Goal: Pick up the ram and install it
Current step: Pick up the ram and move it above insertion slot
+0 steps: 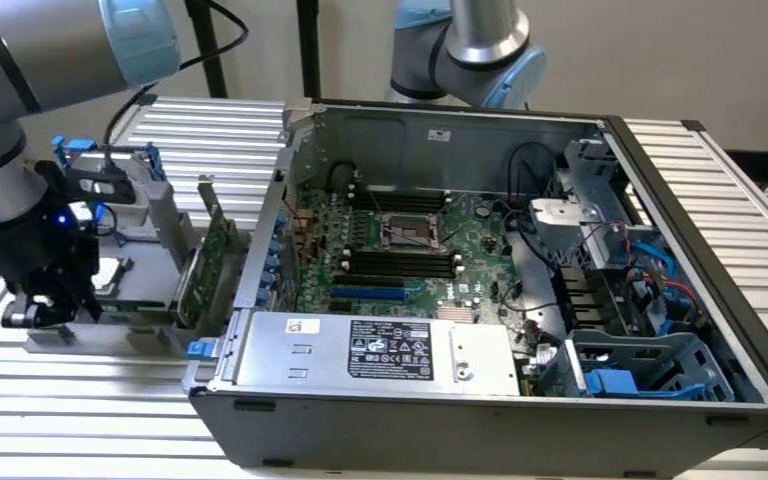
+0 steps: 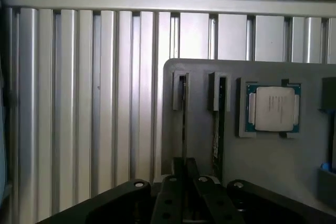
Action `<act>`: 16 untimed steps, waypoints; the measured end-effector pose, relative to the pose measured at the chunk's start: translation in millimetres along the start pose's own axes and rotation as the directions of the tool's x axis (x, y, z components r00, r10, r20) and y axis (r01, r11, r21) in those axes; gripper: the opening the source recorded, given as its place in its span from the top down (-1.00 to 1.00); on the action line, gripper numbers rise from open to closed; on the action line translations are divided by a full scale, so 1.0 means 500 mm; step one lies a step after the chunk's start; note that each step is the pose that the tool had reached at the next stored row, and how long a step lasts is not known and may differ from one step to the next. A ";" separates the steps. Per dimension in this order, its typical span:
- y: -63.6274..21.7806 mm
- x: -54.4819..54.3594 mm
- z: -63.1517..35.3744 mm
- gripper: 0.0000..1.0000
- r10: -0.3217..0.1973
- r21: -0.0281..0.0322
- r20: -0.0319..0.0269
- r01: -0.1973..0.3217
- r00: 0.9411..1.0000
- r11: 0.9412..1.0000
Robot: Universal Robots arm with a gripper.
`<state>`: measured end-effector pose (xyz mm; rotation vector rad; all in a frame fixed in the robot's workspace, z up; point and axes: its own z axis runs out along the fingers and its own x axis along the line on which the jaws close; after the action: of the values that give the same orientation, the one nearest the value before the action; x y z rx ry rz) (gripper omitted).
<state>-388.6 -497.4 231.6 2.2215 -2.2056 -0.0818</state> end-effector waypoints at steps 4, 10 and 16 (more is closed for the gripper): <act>0.002 -0.001 -0.036 1.00 0.000 0.000 0.000 0.000 1.000 1.000; 0.004 -0.003 -0.090 1.00 0.000 0.000 0.000 0.000 1.000 1.000; 0.003 -0.004 -0.145 1.00 0.000 0.000 0.000 0.000 1.000 1.000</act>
<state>-387.0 -497.4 304.2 2.2213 -2.2055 -0.0818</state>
